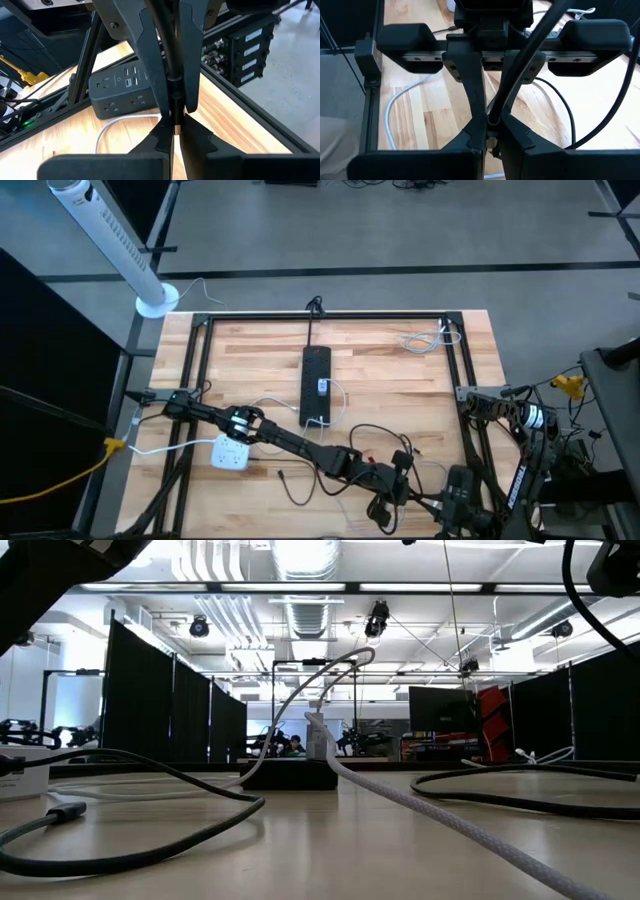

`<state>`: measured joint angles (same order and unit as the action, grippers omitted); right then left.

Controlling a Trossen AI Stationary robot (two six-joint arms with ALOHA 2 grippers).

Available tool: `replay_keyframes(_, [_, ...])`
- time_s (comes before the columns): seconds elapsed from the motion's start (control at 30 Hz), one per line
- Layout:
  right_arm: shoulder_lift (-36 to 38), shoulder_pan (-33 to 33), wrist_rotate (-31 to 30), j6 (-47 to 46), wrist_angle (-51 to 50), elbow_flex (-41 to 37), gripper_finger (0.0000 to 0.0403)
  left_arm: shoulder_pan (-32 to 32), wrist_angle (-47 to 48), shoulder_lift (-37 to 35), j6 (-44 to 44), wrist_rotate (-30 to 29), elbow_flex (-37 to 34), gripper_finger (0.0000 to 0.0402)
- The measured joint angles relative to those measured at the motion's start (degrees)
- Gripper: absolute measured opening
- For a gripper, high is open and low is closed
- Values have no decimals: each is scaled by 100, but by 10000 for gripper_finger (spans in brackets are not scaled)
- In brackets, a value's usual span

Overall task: Insert USB
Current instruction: Insert the black charger cable into the bottom black outlet extension

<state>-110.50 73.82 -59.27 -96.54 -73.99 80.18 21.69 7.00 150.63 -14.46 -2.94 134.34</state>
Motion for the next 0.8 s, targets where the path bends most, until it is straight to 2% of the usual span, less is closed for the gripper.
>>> replay_keyframes(0.1, [0,-10,140,233,14,0,18,0,315,-74,-27,0,0,7])
replay_keyframes(0.17, [0,-10,262,473,23,0,34,2,543,-129,-24,15,0,6])
replay_keyframes(0.33, [-1,-25,388,903,-11,-9,125,41,1138,-280,10,270,0,6])
replay_keyframes(0.43, [0,-55,762,1477,40,-9,176,55,1506,-377,86,511,0,5])
replay_keyframes(0.57, [0,-81,1576,3125,493,11,218,14,2459,-497,257,949,0,5])
replay_keyframes(0.67, [0,-156,1661,4596,1211,14,227,-82,3244,-528,506,1442,0,5])
replay_keyframes(0.8, [-31,-442,1592,6849,2179,168,221,-280,3960,-529,746,2504,-21,5])
